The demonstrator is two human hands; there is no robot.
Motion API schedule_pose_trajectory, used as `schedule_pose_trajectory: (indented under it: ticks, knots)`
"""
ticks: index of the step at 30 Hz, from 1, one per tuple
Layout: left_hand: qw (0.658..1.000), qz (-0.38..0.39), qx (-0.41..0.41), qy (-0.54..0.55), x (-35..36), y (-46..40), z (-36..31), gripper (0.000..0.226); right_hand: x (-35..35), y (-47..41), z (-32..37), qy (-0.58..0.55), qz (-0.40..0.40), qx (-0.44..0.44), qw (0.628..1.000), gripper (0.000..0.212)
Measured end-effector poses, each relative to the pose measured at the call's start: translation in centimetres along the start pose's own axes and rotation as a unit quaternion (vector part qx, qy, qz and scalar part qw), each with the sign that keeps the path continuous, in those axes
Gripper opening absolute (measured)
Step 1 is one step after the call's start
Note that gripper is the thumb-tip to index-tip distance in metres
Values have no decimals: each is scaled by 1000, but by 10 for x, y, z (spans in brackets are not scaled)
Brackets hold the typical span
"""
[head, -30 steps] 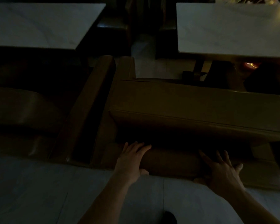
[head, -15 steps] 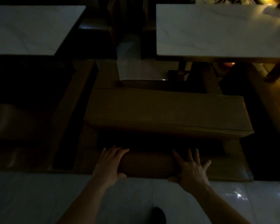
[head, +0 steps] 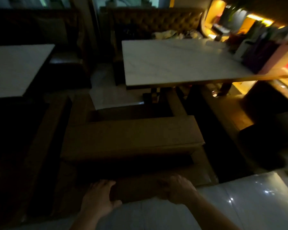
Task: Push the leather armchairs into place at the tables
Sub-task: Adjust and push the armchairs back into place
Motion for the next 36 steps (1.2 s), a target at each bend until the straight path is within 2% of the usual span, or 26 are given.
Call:
schedule_pose_trajectory:
  ticks: [2,5,10,12,14,16,21,23,26,28,30,32,36]
  knots:
    - [999,27,22,18,-13,6,-22,83,-7,19,-12,-10,-21,2,1000,78]
    - [996,46,62,33,-31,16,-62,86,-38,71,-15,-23,-56,17,998,51]
    - [988,84,122,41,-51,40,-135,88,-71,137,-57,-28,-120,54,991,55]
    - [985,84,144,33,-57,50,-167,91,-82,165,-81,-54,-143,74,986,48]
    - [982,96,165,15,-59,58,-201,104,-92,189,-108,-74,-169,90,979,41]
    - [976,105,192,-1,-58,64,-240,117,-99,213,-136,-89,-197,92,972,52]
    - [963,81,257,-10,-45,86,-356,110,-107,274,-236,-113,-287,152,939,88]
    - [962,68,263,-19,-32,94,-399,112,-106,296,-279,-107,-296,169,934,90]
    - [961,51,270,-20,-4,106,-469,101,-107,335,-351,-99,-314,186,926,91]
    - [961,53,270,-22,14,114,-515,96,-105,357,-399,-104,-323,192,921,91]
    - [961,66,267,-28,34,123,-560,100,-101,376,-443,-117,-327,191,918,93]
    - [960,66,270,-35,52,127,-605,104,-98,388,-487,-126,-330,194,915,96]
    - [955,46,288,-55,81,121,-674,92,-90,397,-558,-154,-320,195,914,98]
Point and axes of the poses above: each hand's wrist, its own y-axis away from the middle knuckle, its own x-axis out of the palm, z = x × y, the point moved 9 cm from there along -y, towards the middle knuckle, and after that the axes turned 2 degrees about z, right-handed, at the moved point
